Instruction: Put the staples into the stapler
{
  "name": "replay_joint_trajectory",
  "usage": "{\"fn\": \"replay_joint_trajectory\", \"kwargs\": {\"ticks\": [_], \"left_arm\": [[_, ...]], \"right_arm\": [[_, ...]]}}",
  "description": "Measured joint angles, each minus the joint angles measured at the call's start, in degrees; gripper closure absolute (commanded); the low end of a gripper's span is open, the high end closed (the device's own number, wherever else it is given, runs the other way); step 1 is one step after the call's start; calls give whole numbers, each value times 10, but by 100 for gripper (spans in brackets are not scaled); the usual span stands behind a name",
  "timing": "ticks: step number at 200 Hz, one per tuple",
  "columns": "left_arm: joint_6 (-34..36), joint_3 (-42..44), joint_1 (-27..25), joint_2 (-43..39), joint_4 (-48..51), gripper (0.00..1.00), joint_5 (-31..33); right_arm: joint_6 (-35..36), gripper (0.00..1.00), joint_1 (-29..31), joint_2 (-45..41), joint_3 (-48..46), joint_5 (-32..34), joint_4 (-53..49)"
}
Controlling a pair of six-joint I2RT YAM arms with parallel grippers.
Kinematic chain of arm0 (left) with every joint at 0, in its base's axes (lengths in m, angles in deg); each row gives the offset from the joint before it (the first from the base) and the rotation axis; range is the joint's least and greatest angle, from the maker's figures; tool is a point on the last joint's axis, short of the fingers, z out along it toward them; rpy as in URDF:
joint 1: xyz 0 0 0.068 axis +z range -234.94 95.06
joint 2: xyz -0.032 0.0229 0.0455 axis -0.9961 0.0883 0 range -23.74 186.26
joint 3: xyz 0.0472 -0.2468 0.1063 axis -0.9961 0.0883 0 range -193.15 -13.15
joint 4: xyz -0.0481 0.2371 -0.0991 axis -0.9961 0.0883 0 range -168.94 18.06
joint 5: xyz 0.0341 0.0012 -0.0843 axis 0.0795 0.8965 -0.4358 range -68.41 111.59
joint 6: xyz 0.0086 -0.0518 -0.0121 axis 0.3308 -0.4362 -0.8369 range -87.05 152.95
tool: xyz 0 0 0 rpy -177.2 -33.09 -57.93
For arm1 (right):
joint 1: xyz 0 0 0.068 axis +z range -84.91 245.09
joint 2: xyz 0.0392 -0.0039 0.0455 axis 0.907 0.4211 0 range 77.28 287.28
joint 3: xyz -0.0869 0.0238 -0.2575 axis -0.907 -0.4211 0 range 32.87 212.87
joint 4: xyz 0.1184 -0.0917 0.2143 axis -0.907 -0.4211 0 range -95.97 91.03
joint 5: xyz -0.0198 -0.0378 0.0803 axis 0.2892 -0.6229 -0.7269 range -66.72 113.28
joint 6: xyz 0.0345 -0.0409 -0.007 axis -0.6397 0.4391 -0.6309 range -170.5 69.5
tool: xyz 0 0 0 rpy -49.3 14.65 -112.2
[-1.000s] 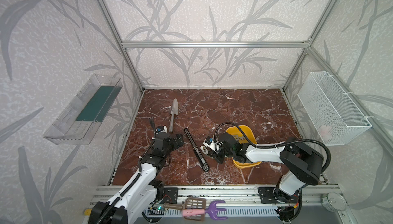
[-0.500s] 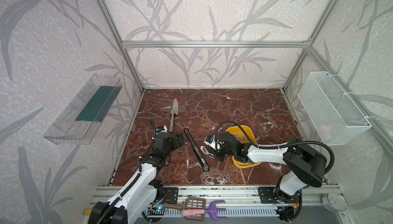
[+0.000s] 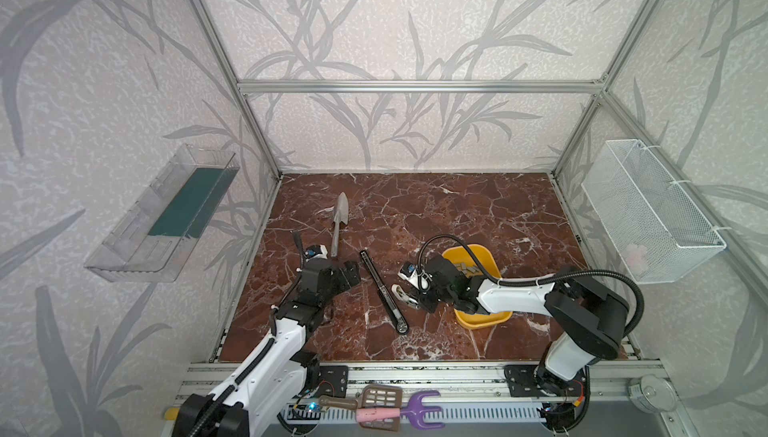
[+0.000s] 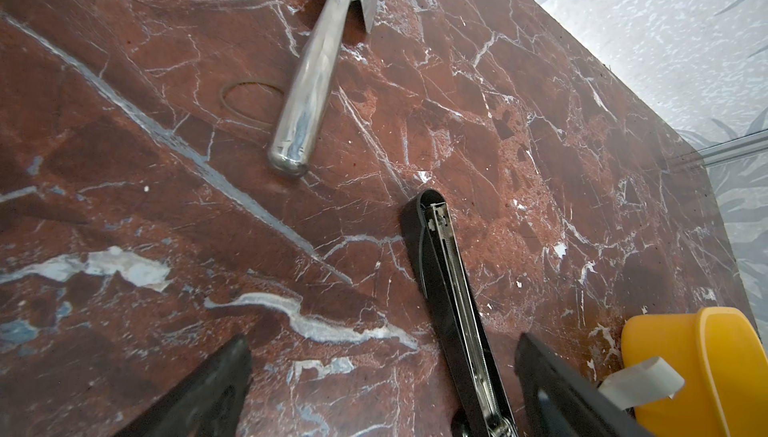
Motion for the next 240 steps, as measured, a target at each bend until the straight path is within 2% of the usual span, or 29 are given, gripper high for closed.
{"fn": "replay_joint_trajectory", "kwargs": {"ticks": [136, 152, 188, 208, 240], "left_arm": [[0, 0, 0, -16, 1, 1, 0], [0, 0, 0, -16, 0, 1, 0], [0, 0, 0, -16, 0, 1, 0], [0, 0, 0, -15, 0, 1, 0], [0, 0, 0, -9, 0, 1, 0]], "right_arm": [[-57, 100, 30, -19, -30, 9, -7], [-66, 100, 31, -22, -30, 35, -9], [-118, 100, 45, -33, -16, 139, -40], [-152, 100, 88, -33, 25, 209, -75], [-150, 100, 165, -34, 95, 255, -89]]}}
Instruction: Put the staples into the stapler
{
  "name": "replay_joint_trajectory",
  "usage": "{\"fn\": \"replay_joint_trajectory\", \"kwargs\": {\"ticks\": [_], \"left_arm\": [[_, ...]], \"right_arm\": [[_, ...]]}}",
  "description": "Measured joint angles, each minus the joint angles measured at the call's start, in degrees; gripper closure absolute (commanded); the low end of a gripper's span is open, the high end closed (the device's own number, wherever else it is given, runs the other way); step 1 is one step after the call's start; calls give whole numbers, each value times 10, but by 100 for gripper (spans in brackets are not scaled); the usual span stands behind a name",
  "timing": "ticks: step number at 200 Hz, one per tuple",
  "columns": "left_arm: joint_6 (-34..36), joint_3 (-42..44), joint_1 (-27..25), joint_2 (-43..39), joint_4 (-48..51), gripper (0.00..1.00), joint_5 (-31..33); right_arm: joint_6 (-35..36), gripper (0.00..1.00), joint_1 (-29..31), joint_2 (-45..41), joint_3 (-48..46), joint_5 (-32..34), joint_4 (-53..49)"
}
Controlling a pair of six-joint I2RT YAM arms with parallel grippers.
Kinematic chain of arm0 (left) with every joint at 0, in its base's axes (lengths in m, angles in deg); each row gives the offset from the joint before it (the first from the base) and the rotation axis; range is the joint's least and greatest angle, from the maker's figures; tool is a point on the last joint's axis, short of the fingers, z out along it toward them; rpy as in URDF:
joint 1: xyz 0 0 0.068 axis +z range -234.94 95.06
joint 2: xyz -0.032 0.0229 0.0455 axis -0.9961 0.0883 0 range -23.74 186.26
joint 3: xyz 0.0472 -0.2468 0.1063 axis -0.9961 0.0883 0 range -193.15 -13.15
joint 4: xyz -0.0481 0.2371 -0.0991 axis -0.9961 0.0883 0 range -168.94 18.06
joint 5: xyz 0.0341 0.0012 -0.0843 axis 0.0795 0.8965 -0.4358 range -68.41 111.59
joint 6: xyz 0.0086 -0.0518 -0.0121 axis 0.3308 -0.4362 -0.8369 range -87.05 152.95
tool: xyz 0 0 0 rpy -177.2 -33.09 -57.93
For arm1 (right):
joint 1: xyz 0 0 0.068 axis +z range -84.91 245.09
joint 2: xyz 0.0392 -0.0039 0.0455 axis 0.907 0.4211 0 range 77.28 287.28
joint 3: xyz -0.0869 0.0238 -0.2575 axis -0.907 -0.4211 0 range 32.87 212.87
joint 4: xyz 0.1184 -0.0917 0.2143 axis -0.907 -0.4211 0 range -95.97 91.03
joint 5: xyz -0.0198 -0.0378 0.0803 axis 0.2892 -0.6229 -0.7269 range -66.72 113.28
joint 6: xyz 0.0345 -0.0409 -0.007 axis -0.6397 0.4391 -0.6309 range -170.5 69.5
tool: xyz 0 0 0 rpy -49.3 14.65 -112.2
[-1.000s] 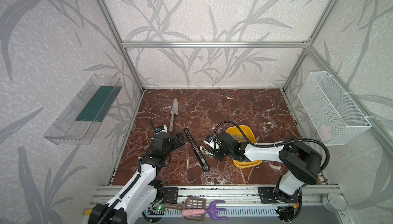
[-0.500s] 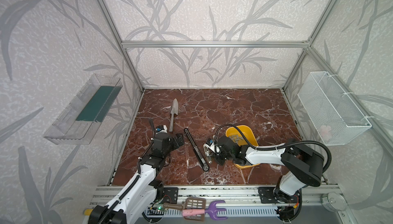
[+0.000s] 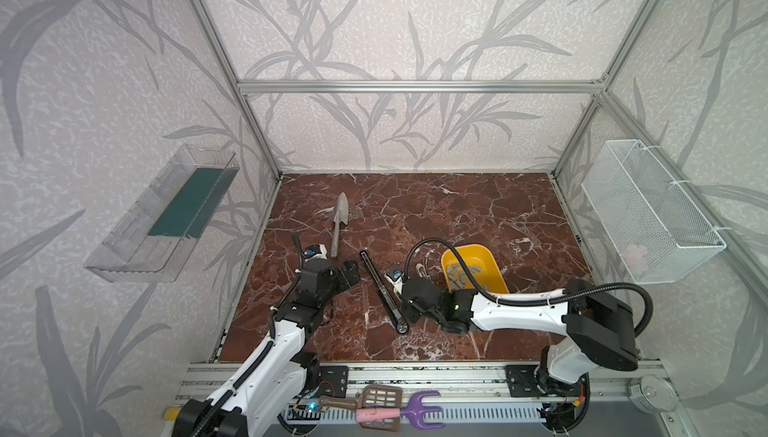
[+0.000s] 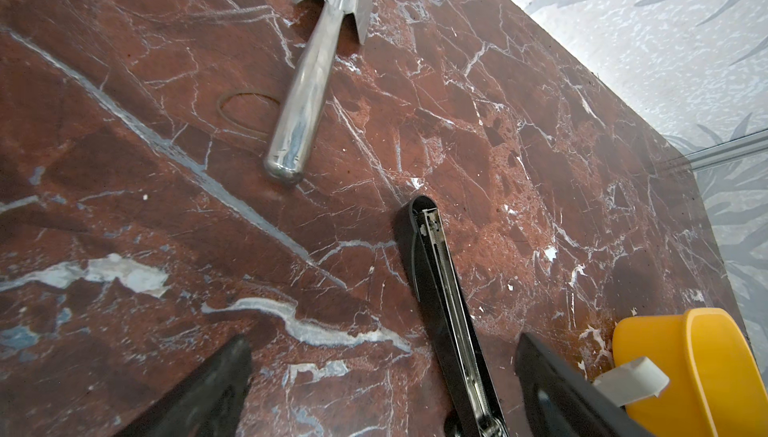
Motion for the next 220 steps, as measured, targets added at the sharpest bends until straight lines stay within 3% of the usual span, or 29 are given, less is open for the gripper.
{"fn": "replay_joint_trajectory", "kwargs": {"ticks": [43, 111, 154, 220], "left_arm": [[0, 0, 0, 1, 5, 1, 0], [0, 0, 0, -6, 5, 1, 0], [0, 0, 0, -6, 5, 1, 0], [0, 0, 0, -6, 5, 1, 0]], "right_arm": [[41, 100, 11, -17, -33, -21, 37], [78, 100, -76, -113, -152, -109, 79], [70, 100, -76, -99, -154, -151, 100], [56, 100, -76, -59, -154, -152, 117]]}}
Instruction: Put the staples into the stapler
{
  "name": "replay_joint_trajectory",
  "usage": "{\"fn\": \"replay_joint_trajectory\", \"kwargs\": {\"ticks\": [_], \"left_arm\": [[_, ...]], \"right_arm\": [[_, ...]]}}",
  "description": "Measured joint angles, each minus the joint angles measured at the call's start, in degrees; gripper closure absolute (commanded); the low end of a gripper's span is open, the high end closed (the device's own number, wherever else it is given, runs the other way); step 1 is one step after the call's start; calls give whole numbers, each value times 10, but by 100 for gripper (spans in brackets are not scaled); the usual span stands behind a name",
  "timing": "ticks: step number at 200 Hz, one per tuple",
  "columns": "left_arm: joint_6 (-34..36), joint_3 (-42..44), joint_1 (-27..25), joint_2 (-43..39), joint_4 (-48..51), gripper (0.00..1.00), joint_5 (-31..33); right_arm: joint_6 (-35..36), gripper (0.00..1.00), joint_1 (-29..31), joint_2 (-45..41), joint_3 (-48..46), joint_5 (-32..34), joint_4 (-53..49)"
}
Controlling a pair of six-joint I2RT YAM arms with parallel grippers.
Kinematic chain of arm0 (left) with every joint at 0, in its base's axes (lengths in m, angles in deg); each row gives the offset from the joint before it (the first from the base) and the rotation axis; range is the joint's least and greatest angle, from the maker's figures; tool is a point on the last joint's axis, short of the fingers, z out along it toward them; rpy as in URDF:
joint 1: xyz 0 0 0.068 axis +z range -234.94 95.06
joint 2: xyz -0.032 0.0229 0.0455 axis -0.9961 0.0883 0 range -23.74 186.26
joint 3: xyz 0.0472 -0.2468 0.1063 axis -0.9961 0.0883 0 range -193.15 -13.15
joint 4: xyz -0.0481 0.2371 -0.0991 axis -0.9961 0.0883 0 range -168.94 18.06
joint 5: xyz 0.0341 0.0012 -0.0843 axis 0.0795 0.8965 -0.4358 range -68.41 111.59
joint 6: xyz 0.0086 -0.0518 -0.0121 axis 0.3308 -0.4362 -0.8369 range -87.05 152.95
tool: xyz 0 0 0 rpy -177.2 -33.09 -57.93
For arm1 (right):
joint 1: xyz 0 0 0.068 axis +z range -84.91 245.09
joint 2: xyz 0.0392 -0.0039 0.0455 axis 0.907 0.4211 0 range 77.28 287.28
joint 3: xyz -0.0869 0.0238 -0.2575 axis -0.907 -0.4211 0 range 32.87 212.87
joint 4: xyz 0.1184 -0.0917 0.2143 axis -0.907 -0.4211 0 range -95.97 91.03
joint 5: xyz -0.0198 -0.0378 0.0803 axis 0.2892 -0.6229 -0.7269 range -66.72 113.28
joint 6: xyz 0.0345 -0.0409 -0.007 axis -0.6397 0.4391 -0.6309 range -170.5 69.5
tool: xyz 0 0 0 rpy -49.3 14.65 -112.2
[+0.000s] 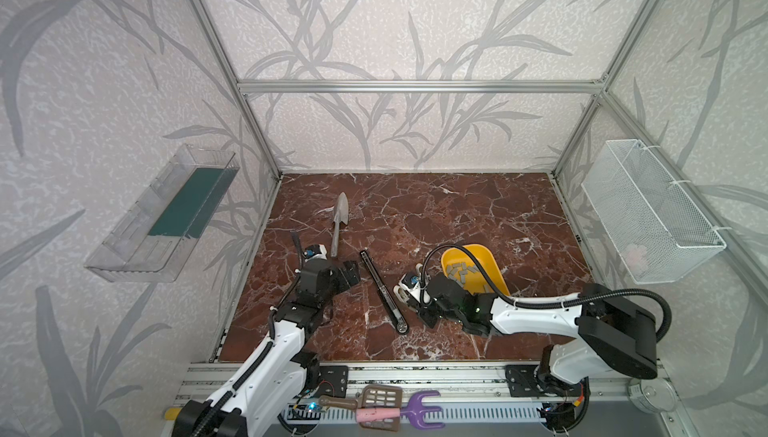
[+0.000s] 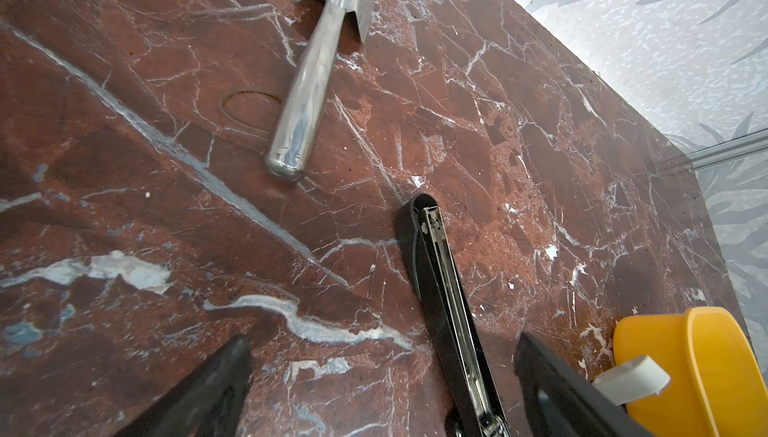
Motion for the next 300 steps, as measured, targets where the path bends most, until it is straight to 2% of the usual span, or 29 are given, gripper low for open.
{"fn": "replay_joint_trajectory", "kwargs": {"ticks": [300], "left_arm": [[0, 0, 0, 0, -1, 1, 0]], "right_arm": [[9, 100, -7, 46, 23, 16, -10]]}}
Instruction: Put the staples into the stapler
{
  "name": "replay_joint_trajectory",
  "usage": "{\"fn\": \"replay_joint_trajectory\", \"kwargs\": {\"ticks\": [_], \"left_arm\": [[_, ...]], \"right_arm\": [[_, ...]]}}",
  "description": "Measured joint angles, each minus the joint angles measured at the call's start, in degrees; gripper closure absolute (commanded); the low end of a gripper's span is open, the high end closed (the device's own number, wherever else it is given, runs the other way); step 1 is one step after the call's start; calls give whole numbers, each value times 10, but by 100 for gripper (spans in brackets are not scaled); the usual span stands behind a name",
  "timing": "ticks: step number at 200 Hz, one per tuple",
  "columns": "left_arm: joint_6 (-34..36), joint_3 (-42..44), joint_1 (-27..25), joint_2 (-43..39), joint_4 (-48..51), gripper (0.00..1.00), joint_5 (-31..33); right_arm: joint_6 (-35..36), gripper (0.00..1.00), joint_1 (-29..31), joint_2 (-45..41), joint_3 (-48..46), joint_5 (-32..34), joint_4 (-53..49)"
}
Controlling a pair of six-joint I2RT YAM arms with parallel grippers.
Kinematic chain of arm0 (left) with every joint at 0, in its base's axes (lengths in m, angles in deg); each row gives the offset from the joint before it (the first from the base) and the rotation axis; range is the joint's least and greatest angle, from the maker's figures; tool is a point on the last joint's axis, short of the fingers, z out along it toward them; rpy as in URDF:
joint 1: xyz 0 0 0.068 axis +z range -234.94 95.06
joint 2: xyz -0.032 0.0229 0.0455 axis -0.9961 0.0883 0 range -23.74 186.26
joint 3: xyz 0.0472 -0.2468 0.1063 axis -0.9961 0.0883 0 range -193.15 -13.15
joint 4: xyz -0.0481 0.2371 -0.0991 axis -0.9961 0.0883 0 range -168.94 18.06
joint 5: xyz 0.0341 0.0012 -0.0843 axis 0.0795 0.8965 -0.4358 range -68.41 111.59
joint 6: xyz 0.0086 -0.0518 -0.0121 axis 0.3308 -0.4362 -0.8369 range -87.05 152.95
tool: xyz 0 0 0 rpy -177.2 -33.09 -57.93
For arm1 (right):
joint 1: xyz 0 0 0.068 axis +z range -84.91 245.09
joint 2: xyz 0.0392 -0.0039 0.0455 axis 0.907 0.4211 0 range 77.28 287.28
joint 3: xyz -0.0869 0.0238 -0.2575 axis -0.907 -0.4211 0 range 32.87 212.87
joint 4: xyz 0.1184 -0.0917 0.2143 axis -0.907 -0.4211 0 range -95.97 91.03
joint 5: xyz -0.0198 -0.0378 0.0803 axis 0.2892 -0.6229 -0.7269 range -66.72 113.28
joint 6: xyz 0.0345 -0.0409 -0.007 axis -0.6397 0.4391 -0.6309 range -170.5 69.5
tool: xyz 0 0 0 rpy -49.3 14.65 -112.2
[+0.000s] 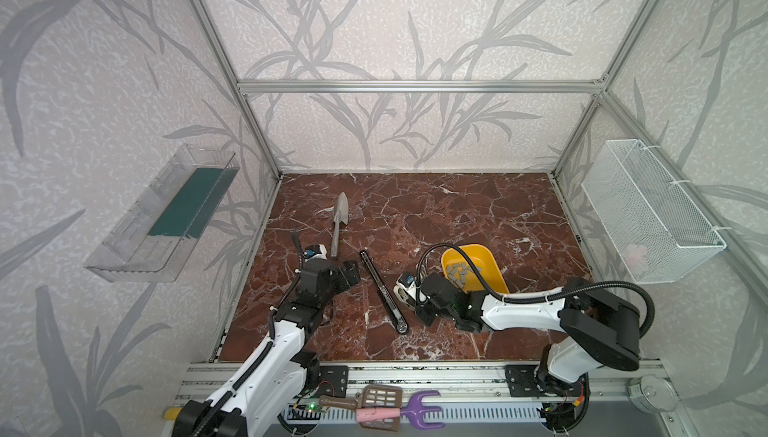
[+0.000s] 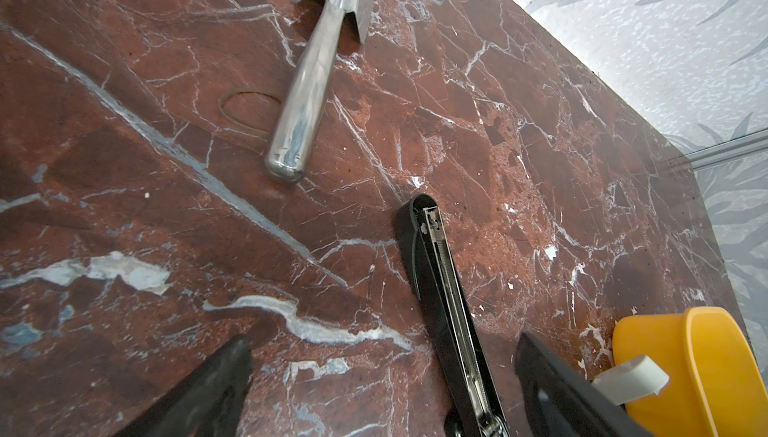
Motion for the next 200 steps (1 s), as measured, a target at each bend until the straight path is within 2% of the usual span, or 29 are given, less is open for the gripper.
{"fn": "replay_joint_trajectory", "kwargs": {"ticks": [200], "left_arm": [[0, 0, 0, 0, 0, 1, 0]], "right_arm": [[10, 100, -1, 12, 9, 0, -20]]}}
